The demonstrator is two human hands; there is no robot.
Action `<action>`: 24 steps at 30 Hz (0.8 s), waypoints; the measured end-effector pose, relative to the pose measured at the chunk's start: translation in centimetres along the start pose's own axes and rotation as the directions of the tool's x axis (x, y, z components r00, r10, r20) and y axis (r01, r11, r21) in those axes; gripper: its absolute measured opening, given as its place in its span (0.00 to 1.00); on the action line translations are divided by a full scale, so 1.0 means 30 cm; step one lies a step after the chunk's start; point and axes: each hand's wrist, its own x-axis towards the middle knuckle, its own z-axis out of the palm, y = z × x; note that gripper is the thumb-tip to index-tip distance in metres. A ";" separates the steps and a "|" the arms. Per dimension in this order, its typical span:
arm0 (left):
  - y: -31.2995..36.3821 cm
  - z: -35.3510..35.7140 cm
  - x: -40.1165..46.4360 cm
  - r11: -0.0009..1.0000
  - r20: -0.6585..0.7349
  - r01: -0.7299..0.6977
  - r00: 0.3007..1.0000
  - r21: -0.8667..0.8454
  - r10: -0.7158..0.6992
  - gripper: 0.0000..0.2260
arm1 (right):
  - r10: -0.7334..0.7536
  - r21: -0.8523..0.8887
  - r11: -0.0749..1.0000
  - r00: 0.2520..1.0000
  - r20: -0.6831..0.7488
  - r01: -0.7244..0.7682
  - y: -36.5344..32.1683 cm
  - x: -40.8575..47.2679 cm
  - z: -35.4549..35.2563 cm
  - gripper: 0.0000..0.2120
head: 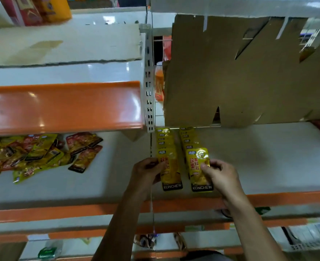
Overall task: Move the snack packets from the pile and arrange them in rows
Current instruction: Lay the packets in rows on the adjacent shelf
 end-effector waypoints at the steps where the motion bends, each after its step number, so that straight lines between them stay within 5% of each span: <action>1: -0.007 0.018 -0.004 1.000 -0.014 0.004 1.000 -0.014 -0.004 0.06 | 0.003 -0.015 1.000 1.000 0.022 -0.002 0.002 0.016 -0.016 0.03; 11: -0.038 0.096 -0.018 0.997 -0.206 0.061 0.976 -0.052 -0.071 0.07 | 0.066 -0.054 0.997 0.987 0.144 -0.059 0.051 0.104 -0.068 0.03; 24: -0.037 0.081 0.021 0.997 -0.207 0.061 0.977 0.037 -0.052 0.04 | 0.036 -0.072 0.997 0.988 0.153 -0.025 0.072 0.141 -0.045 0.03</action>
